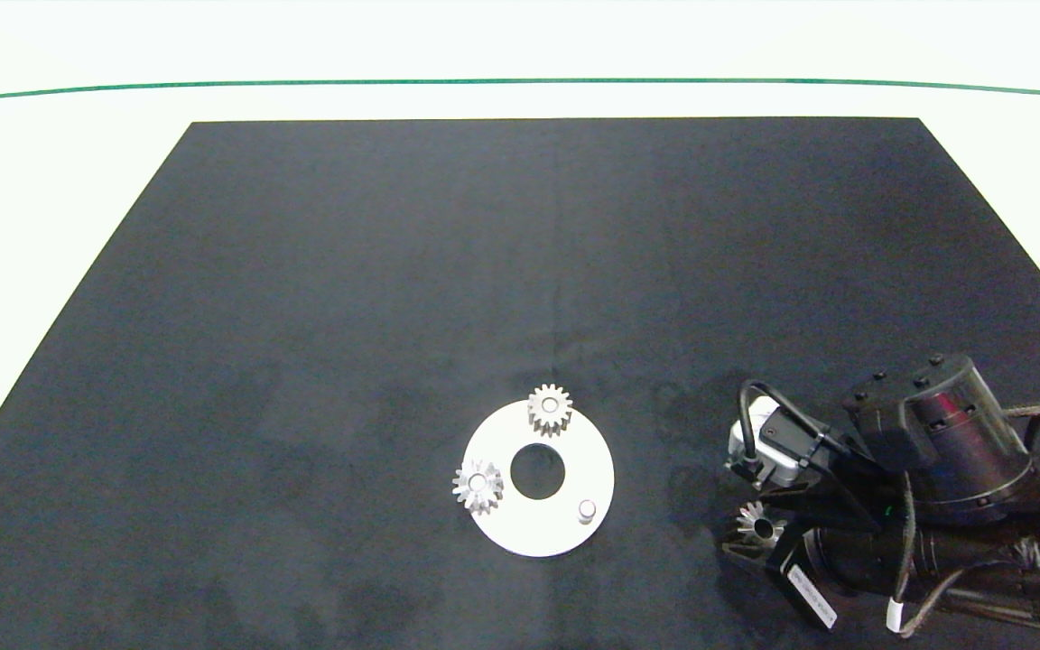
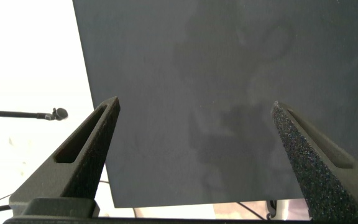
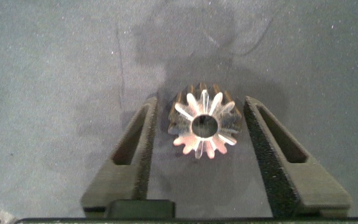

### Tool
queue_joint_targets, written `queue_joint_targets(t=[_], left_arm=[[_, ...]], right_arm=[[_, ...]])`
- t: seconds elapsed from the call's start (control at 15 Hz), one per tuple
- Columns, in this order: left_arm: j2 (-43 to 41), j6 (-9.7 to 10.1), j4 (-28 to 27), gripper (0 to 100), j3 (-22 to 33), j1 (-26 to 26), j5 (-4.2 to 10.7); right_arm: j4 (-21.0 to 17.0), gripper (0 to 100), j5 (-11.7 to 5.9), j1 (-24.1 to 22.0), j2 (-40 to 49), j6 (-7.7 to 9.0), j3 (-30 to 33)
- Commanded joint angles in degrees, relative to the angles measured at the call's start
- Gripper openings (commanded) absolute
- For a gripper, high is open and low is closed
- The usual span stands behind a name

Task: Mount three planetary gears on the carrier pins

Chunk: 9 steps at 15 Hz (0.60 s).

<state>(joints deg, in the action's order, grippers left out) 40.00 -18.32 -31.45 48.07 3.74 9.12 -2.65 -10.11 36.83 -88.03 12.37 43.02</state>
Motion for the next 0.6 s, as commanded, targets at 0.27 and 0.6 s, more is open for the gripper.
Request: queue_joint_targets(t=[0.27, 0.6], left_arm=[[-0.09, -0.13, -0.19, 100, 0.1, 0.04, 0.02], [-0.09, -0.13, -0.19, 100, 0.1, 0.04, 0.11]], right_arm=[[0.1, 43, -0.18, 0.0, -0.39, 0.11, -0.22], [0.1, 33, -0.18, 0.0, -0.3, 0.11, -0.22]])
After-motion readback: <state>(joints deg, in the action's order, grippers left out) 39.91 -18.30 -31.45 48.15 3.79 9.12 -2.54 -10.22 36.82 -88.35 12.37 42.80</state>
